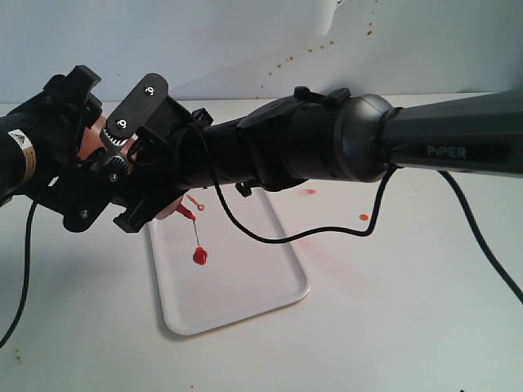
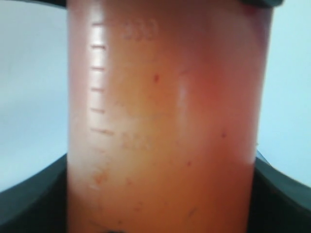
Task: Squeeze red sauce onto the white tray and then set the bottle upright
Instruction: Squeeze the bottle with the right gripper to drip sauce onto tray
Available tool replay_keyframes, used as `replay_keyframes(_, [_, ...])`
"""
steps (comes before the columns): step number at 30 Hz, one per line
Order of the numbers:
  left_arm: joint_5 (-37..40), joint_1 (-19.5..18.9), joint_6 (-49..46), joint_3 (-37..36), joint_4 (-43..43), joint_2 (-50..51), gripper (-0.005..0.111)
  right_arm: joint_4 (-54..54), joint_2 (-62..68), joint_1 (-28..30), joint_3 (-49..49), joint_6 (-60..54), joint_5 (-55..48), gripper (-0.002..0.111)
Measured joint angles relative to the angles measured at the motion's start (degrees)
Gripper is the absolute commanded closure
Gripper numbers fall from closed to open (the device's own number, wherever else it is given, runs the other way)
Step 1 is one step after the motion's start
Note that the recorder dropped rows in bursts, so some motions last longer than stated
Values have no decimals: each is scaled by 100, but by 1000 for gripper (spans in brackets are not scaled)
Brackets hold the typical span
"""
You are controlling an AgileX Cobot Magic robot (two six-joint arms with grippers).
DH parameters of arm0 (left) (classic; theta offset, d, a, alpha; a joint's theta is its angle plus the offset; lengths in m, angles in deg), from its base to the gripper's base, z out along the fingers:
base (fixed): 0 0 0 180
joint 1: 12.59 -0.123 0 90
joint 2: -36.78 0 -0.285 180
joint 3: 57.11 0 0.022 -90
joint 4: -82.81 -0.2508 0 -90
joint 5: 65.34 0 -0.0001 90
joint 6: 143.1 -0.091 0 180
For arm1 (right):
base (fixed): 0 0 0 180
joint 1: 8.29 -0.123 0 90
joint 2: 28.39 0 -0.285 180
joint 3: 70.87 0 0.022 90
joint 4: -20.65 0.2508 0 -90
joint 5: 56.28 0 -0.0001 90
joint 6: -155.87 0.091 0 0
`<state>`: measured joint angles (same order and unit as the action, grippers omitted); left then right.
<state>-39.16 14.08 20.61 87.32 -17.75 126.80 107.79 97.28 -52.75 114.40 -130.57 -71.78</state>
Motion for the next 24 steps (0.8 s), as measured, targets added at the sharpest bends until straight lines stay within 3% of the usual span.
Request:
replay_keyframes(1, [0,0,0,0,0,0,107,0,0,0,0,0,39,3])
replay_keyframes(24, [0,0,0,0,23,0,107,-64,0,0,0,0,170,3])
